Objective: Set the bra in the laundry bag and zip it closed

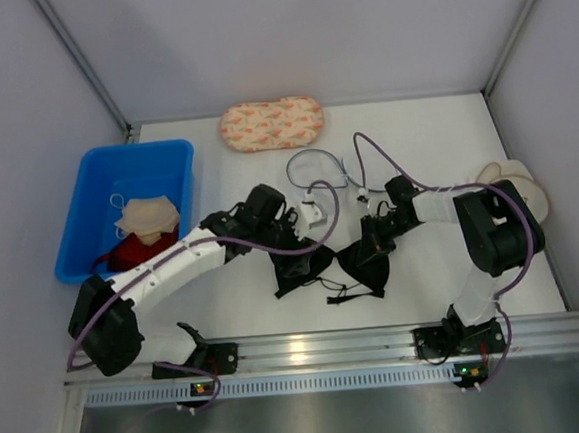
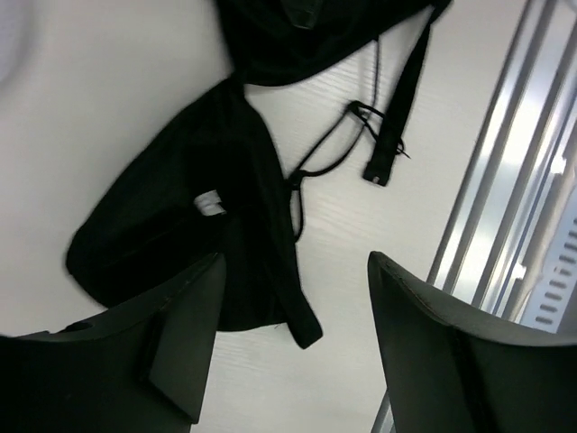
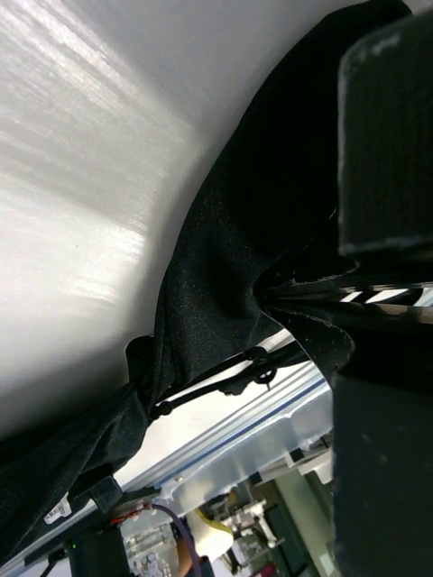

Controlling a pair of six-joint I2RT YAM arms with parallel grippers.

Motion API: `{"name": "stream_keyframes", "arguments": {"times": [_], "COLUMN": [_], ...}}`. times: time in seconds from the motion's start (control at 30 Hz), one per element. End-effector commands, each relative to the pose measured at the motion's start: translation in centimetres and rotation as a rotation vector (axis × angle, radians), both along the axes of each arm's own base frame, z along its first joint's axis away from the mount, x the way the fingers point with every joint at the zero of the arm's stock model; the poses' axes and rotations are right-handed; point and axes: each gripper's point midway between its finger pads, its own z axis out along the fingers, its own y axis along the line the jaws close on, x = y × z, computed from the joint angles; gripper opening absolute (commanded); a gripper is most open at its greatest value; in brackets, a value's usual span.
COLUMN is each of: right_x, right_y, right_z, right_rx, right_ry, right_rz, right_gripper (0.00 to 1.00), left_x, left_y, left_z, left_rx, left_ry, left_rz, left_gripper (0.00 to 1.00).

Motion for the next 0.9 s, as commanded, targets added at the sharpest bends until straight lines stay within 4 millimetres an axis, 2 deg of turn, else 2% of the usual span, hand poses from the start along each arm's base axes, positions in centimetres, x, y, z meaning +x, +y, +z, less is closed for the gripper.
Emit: {"name": "stream_keyframes", "arguments": {"times": [0.0,0.03,0.1,0.13,0.2,0.23,0.3,0.47,0.5,0.67,0.7,0.8,0.87], "right_x": [1.2,1.0,1.0,1.2,1.4,1.5,1.7,1.4,1.6,2.5,2.9,3.6,4.2], "right_y": [0.1,0.3,0.6,0.7,1.1,1.2,1.5,1.6,1.5,0.7,0.3,-1.0,-2.0], "right_z": [-0.3,-0.1,0.5,0.8,2.2,2.7,4.2,5.7,5.9,7.9,8.1,8.4,7.9], "right_rx": [-0.053,-0.04,-0.018,-0.009,0.02,0.033,0.062,0.08,0.08,0.094,0.09,0.059,0.009], "right_ry": [-0.126,-0.121,-0.119,-0.12,-0.127,-0.135,-0.155,-0.158,-0.157,-0.159,-0.161,-0.184,-0.238], "right_rz": [0.018,0.022,0.025,0.027,0.032,0.034,0.029,0.028,0.024,0.001,-0.011,-0.023,0.007], "right_gripper": [0.08,0.09,0.1,0.11,0.14,0.16,0.2,0.22,0.22,0.23,0.23,0.24,0.24], "left_x": [-1.7,-3.5,-4.7,-6.1,-6.4,-6.6,-6.3,-6.9,-7.1,-6.5,-6.5,-7.0,-7.5], "left_y": [-2.2,-3.6,-4.6,-5.6,-6.8,-7.3,-8.3,-10.8,-11.0,-11.8,-11.5,-10.8,-10.3], "left_z": [-0.4,-1.2,-2.2,-3.5,-4.2,-5.3,-5.4,-6.5,-7.5,-9.9,-10.7,-11.8,-12.0], "left_rx": [0.008,0.009,0.044,0.072,0.093,0.113,0.11,0.108,0.137,0.198,0.218,0.239,0.248], "left_ry": [-0.153,-0.162,-0.193,-0.189,-0.199,-0.19,-0.217,-0.309,-0.305,-0.273,-0.262,-0.246,-0.226], "left_rz": [-0.158,-0.235,-0.306,-0.371,-0.399,-0.418,-0.431,-0.504,-0.506,-0.463,-0.466,-0.486,-0.497], "left_gripper": [0.69,0.63,0.59,0.58,0.57,0.57,0.57,0.57,0.57,0.57,0.52,0.41,0.27]}}
